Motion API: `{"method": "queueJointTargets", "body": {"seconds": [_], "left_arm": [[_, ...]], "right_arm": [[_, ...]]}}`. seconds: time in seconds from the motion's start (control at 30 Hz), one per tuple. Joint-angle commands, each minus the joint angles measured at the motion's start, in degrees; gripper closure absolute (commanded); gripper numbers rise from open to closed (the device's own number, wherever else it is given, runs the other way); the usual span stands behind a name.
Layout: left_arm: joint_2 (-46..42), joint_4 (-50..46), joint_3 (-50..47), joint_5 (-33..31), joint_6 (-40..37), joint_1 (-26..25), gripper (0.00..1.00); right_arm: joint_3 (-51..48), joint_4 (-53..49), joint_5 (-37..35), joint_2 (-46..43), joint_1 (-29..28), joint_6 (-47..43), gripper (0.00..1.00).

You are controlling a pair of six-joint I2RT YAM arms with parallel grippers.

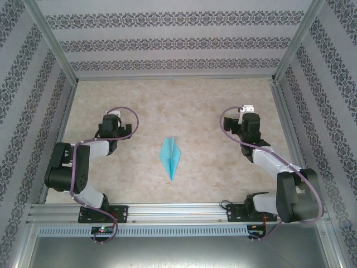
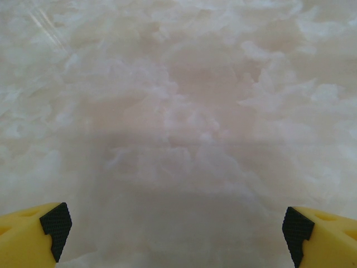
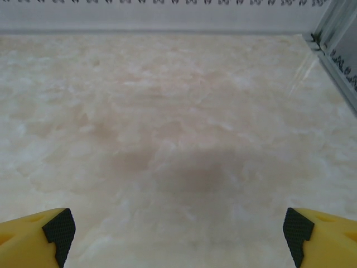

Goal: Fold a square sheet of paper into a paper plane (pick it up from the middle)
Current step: Reset both arms

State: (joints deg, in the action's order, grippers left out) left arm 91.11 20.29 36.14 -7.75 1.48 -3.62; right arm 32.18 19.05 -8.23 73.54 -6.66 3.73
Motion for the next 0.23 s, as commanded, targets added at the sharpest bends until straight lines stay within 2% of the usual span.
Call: {"method": "queueJointTargets", "body": {"seconds": [0.0,0.2], "left_arm": [[0.25,4.46,1.48,0.32,-1.35,1.07,0.0],[-0.43,4.83,0.8,1.97,-1.66,1.33,0.0]], "right_arm": [[-1.45,5.26,2.73,1.23,1.24,-2.87,0.02],[-3.16,7.81,4.35,2.35,2.1,-1.84,0.02]]}}
